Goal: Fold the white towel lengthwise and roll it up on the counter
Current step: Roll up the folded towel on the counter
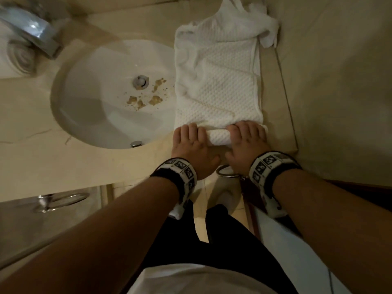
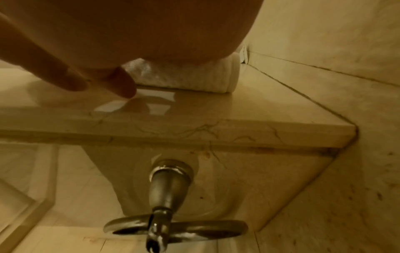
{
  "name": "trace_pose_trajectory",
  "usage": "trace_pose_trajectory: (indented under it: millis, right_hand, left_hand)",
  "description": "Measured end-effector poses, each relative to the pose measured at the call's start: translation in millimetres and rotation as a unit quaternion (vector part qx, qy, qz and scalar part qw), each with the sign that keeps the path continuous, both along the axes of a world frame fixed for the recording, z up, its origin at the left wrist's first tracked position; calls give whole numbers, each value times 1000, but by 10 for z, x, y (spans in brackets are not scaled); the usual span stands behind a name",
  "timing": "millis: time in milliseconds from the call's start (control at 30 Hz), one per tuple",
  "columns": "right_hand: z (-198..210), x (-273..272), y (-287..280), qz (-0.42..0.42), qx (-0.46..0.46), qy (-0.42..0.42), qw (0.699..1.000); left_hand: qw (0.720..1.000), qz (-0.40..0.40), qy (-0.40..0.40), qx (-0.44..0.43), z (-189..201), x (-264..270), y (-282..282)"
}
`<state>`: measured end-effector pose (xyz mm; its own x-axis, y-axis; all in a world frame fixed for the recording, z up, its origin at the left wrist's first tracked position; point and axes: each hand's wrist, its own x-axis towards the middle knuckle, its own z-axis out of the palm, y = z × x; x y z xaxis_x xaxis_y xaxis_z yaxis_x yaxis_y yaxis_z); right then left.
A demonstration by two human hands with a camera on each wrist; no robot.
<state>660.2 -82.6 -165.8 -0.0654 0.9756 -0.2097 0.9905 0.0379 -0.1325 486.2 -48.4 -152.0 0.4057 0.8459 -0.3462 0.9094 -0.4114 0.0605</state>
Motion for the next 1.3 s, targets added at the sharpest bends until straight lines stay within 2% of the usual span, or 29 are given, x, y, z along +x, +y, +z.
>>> trace_pose_trajectory:
  millis: [133, 300, 433, 667, 1033, 1167, 1300]
  right_hand:
    - [-1, -26, -67, -5, 17, -13, 1000]
    - [22, -101, -500, -19, 43, 11, 999]
    - [36, -150, -737, -19, 30, 11, 999]
    - [50, -105, -494, 13, 0, -55, 998]
    - [145, -143, -128, -1, -73, -81, 994]
    - [121, -190, -159, -20, -29, -86, 996]
    - [3, -140, -423, -9, 94, -30, 995]
  left_hand:
    - [1000, 1, -19, 6, 15, -30, -57]
    - [999, 8, -48, 15, -34, -93, -501]
    - [999, 4, -36, 1, -33, -127, -752]
    - [999, 8, -26, 18, 4, -101, -553]
    - [997, 16, -57, 46, -44, -50, -534]
    - [999, 0, -31, 34, -155, -63, -611]
    - [999, 1, -21, 35, -77, 11, -477]
